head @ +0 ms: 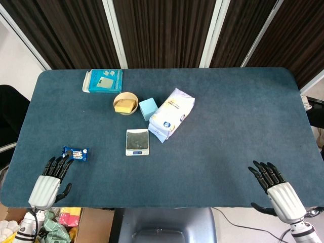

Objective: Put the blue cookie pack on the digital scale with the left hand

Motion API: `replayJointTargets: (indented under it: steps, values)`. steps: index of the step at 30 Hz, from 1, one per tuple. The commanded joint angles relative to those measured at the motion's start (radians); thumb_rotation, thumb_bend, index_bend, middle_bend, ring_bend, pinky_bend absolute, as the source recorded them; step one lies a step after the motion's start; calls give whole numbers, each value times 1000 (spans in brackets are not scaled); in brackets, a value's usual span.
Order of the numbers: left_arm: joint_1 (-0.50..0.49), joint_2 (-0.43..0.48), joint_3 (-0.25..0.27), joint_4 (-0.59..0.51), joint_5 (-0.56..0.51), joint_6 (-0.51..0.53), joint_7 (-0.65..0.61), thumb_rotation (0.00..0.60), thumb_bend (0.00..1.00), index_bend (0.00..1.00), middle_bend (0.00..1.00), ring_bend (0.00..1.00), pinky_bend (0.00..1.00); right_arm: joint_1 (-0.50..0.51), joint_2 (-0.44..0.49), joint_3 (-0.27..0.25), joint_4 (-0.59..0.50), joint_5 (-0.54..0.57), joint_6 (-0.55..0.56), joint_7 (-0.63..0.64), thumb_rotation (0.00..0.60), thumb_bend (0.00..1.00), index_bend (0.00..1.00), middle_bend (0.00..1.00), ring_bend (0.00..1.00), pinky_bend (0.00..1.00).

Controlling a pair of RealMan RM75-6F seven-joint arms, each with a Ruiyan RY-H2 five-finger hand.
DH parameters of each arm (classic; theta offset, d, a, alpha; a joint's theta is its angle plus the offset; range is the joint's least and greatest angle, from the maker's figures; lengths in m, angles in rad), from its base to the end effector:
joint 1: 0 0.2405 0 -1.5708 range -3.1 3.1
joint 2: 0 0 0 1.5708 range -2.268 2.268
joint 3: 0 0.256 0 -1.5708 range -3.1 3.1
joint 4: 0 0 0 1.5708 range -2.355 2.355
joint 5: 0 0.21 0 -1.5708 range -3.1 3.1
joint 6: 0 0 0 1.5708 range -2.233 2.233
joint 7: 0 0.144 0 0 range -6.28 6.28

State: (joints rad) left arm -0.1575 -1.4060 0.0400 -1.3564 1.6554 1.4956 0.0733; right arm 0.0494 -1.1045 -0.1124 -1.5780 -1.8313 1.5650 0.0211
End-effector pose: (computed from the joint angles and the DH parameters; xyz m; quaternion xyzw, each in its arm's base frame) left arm -0.2988 0.1834 0.0674 -0.6769 -0.3344 -0.4024 0.5177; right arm -0.2892 -0.1291 0.1374 0.6965 -0.3506 0.4037 0.4785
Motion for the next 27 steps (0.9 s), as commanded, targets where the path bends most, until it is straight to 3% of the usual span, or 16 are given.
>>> replayJointTargets:
  steps: [1, 4, 6, 8, 10, 11, 17, 20, 27]
  values:
    - [3, -2, 3, 4, 1, 2, -1, 600, 390, 0, 0, 0, 36, 1, 0, -2, -1, -5, 2, 3, 600, 174, 0, 0, 0, 0]
    - [-3, -11, 1, 19, 0, -8, 8, 600, 390, 0, 0, 10, 42, 2, 0, -4, 1, -11, 0, 3, 600, 174, 0, 0, 0, 0]
    - [-15, -28, -10, 44, 3, -13, 21, 600, 390, 0, 0, 135, 130, 3, 1, -5, -1, -11, -1, 8, 600, 174, 0, 0, 0, 0]
    - [-38, -55, -26, 83, -1, -32, 15, 600, 391, 0, 0, 481, 475, 4, 1, -4, 0, -13, -1, 8, 600, 174, 0, 0, 0, 0]
    - [-62, -75, -48, 113, -21, -63, 16, 600, 392, 0, 0, 676, 712, 6, 2, -5, -1, -11, -6, 11, 600, 173, 0, 0, 0, 0]
    - [-73, -82, -59, 125, -27, -73, 21, 600, 392, 0, 0, 713, 753, 7, 3, -4, -2, -10, -5, 13, 600, 174, 0, 0, 0, 0]
    - [-110, -105, -90, 161, -73, -139, 49, 600, 393, 0, 0, 853, 869, 7, 4, 0, -3, -3, -4, 14, 600, 173, 0, 0, 0, 0]
    - [-150, -136, -136, 227, -179, -260, 57, 600, 393, 0, 0, 875, 892, 10, 4, -1, -4, -1, -13, 14, 600, 174, 0, 0, 0, 0]
    - [-176, -176, -153, 327, -250, -339, 29, 600, 393, 0, 0, 884, 899, 10, 7, 4, -6, 9, -10, 21, 600, 174, 0, 0, 0, 0]
